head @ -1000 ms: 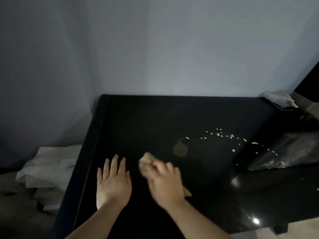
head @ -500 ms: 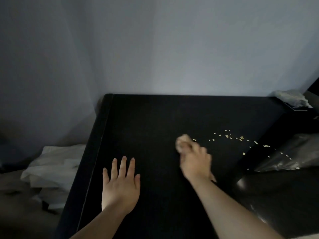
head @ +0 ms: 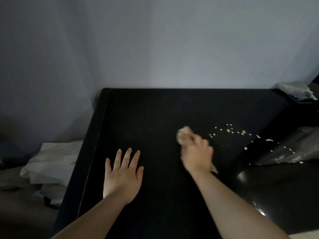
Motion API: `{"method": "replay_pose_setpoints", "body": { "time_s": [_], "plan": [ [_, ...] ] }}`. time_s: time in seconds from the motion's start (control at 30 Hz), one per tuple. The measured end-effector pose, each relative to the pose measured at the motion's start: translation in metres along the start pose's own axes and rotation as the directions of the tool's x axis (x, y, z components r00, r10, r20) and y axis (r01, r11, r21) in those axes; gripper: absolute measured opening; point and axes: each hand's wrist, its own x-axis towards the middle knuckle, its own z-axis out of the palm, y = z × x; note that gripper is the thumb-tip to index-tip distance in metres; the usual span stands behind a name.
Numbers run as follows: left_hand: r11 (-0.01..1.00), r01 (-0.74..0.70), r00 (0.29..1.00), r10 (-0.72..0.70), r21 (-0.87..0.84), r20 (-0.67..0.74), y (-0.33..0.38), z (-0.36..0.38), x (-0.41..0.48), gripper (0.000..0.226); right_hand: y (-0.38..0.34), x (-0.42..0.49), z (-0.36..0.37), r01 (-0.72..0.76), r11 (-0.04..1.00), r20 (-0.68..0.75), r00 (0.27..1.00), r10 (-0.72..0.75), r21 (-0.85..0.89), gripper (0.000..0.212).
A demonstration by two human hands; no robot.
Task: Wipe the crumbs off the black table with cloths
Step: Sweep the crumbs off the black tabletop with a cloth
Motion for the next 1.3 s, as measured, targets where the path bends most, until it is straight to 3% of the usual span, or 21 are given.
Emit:
{"method": "replay_pose_setpoints", "body": {
  "time_s": [0.07, 0.13, 0.17, 0.23, 0.3, 0.33, 0.4, 0.47, 0.57, 0.6, 0.67, 0.73, 0.8, 0.87, 0.93, 1.03, 1.07, 1.13, 1.2, 1.27, 1.3],
  "plan": [
    [1.0, 0.001, 1.0, -0.001, 0.016, 0.004, 0.001, 0.0, 0.001, 0.056, 0.035, 0.001, -0.009, -0.302, 0.952, 0.036, 0.952, 0.304, -0.051, 0.041],
    [1.0, 0.002, 1.0, -0.002, 0.026, 0.008, 0.002, 0.001, 0.003, 0.056, 0.027, -0.01, -0.015, -0.394, 0.911, 0.053, 0.914, 0.402, -0.124, 0.042],
    [1.0, 0.001, 1.0, -0.001, 0.027, 0.005, 0.003, 0.001, 0.003, 0.056, 0.009, -0.021, -0.015, -0.294, 0.95, 0.001, 0.955, 0.296, -0.11, 0.041],
    [1.0, -0.006, 1.0, 0.006, 0.031, -0.003, 0.003, 0.0, 0.004, 0.056, -0.028, -0.049, -0.007, 0.113, 0.993, -0.069, 0.991, -0.111, 0.019, 0.044],
    [0.999, -0.022, 1.0, 0.022, 0.025, -0.009, 0.003, 0.0, 0.005, 0.056, -0.045, -0.067, -0.004, 0.471, 0.869, -0.001, 0.879, -0.476, 0.152, 0.043],
    [0.999, -0.033, 0.999, 0.033, 0.025, -0.011, 0.003, 0.0, 0.004, 0.055, -0.041, -0.06, -0.006, 0.512, 0.834, 0.052, 0.845, -0.532, 0.206, 0.041],
    [0.998, -0.057, 0.998, 0.057, 0.03, -0.013, 0.004, -0.001, 0.003, 0.054, -0.011, -0.041, -0.007, 0.387, 0.912, 0.025, 0.919, -0.393, 0.133, 0.039],
    [0.996, -0.078, 0.997, 0.078, 0.036, -0.016, 0.004, -0.003, 0.002, 0.054, 0.03, -0.025, -0.013, 0.047, 0.999, -0.018, 0.999, -0.047, -0.022, 0.041],
    [0.992, -0.113, 0.994, 0.113, 0.051, 0.001, 0.005, -0.004, 0.002, 0.055, 0.055, -0.025, -0.023, -0.313, 0.947, 0.073, 0.945, 0.318, -0.069, 0.049],
    [0.991, -0.123, 0.992, 0.122, 0.055, 0.009, 0.006, -0.004, 0.002, 0.055, 0.044, -0.033, -0.023, -0.287, 0.956, 0.053, 0.956, 0.29, -0.062, 0.047],
    [0.989, -0.132, 0.991, 0.131, 0.062, 0.024, 0.007, -0.005, 0.003, 0.056, 0.007, -0.059, -0.021, -0.023, 0.999, -0.031, 0.999, 0.024, 0.042, 0.045],
    [0.988, -0.137, 0.99, 0.135, 0.066, 0.04, 0.008, -0.005, 0.004, 0.057, -0.015, -0.086, -0.016, 0.335, 0.937, 0.004, 0.941, -0.337, 0.099, 0.05],
    [0.991, -0.122, 0.992, 0.12, 0.049, 0.044, 0.01, -0.005, 0.004, 0.056, -0.011, -0.079, -0.019, 0.469, 0.867, 0.016, 0.878, -0.478, 0.17, 0.052],
    [0.996, -0.084, 0.996, 0.083, 0.026, 0.033, 0.016, -0.006, 0.003, 0.056, 0.015, -0.062, -0.017, 0.348, 0.93, -0.026, 0.937, -0.347, 0.123, 0.05],
    [0.996, -0.088, 0.995, 0.086, 0.028, 0.039, 0.028, -0.006, 0.0, 0.057, 0.052, -0.05, -0.019, 0.049, 0.998, -0.102, 0.994, -0.045, 0.03, 0.049],
    [0.982, -0.183, 0.981, 0.178, 0.053, 0.08, 0.056, -0.001, -0.009, 0.057, 0.096, -0.045, -0.033, -0.359, 0.933, -0.04, 0.933, 0.358, -0.005, 0.048],
    [0.98, -0.19, 0.979, 0.186, 0.052, 0.085, 0.064, 0.001, -0.01, 0.057, 0.094, -0.05, -0.037, -0.42, 0.907, -0.018, 0.907, 0.42, -0.021, 0.047],
    [0.983, -0.177, 0.982, 0.172, 0.053, 0.078, 0.075, 0.004, -0.01, 0.057, 0.07, -0.07, -0.038, -0.29, 0.957, -0.099, 0.952, 0.29, 0.016, 0.047],
    [0.985, -0.157, 0.986, 0.152, 0.071, 0.071, 0.081, 0.005, -0.01, 0.057, 0.043, -0.097, -0.034, 0.078, 0.995, -0.063, 0.995, -0.074, 0.064, 0.053],
    [0.986, -0.146, 0.987, 0.14, 0.085, 0.074, 0.083, 0.007, -0.009, 0.056, 0.043, -0.104, -0.036, 0.341, 0.933, 0.032, 0.938, -0.346, 0.113, 0.049],
    [0.985, -0.148, 0.987, 0.142, 0.087, 0.08, 0.084, 0.007, -0.009, 0.056, 0.056, -0.095, -0.039, 0.366, 0.924, 0.039, 0.927, -0.372, 0.112, 0.044]
  ]
}}
